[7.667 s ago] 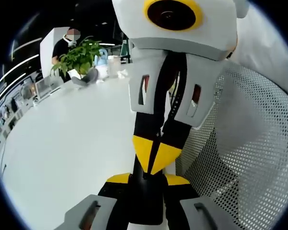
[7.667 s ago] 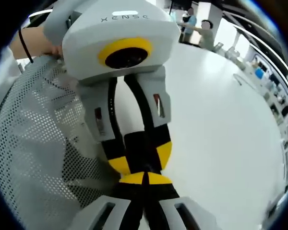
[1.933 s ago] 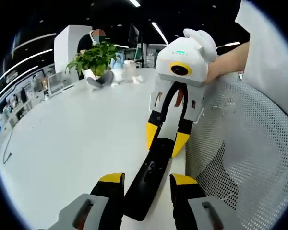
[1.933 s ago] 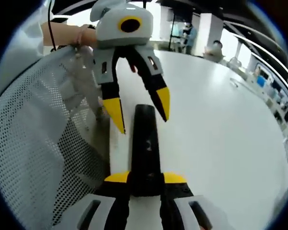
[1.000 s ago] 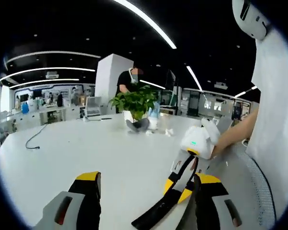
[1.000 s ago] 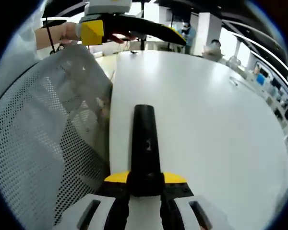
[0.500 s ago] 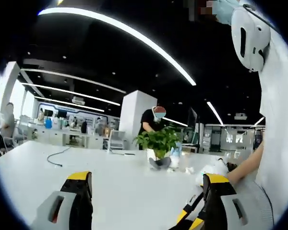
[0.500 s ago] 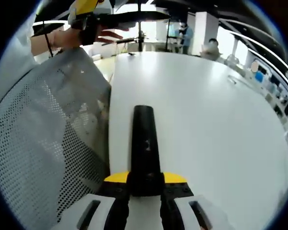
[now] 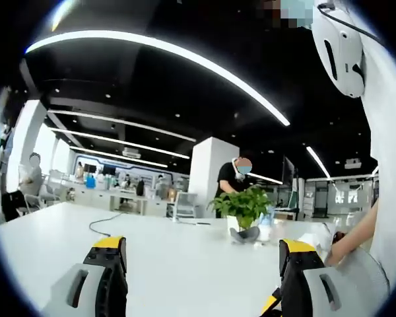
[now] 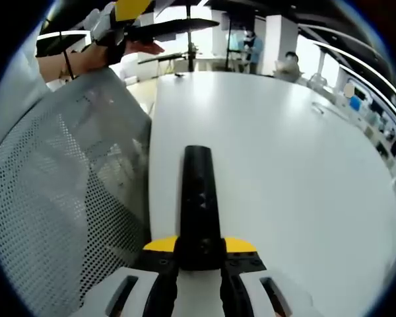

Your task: Press the specified remote control buttons in sequence, fully releasing each button before pressing the next.

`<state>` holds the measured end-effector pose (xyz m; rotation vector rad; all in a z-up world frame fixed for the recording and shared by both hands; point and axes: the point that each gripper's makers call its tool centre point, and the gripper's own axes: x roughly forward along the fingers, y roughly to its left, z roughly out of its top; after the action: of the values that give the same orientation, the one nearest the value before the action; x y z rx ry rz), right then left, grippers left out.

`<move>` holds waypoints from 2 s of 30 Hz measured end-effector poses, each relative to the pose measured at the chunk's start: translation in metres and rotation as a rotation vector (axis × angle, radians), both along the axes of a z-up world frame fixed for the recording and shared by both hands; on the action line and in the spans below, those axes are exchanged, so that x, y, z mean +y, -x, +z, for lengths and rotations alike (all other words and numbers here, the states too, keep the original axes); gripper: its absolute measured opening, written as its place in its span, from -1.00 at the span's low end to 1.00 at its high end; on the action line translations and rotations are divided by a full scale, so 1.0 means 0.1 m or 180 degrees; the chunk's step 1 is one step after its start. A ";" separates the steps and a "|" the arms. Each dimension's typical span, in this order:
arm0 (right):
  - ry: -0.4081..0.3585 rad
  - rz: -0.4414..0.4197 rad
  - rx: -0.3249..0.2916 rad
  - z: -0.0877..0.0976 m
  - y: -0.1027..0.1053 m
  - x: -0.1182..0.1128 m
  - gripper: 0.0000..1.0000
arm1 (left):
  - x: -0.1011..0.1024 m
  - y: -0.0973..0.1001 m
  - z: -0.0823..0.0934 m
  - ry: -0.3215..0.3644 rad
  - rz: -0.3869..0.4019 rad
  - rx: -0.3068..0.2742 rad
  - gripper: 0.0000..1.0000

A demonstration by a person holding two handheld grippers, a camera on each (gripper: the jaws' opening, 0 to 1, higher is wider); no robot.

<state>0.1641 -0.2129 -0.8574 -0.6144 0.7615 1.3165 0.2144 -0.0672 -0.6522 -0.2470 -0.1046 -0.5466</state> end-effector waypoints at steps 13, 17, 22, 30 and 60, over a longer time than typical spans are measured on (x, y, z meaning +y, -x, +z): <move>0.0036 0.0185 0.0021 0.00 -0.04 -0.01 -0.59 | -0.07 -0.01 -0.27 -0.0421 -0.0084 0.0309 0.97; 0.0043 0.0287 0.0043 0.01 -0.11 -0.03 -0.59 | -0.04 -0.02 -0.28 -0.0401 -0.0045 0.0341 0.97; 0.0030 0.0303 0.0042 0.01 -0.28 -0.02 -0.59 | -0.03 -0.03 -0.32 -0.0421 -0.0035 0.0419 0.96; 0.0029 0.0306 0.0059 -0.02 -0.49 0.00 -0.60 | 0.00 -0.04 -0.33 -0.0418 0.0013 0.0427 0.95; 0.0282 0.0373 -0.0056 -0.06 -0.86 0.04 -0.59 | -0.07 -0.02 -0.38 -0.0512 -0.0025 0.0445 0.94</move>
<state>0.2504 -0.2092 -0.8629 -0.7501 0.7823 1.3881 0.2168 -0.0742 -0.6901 -0.1282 0.0759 -0.5410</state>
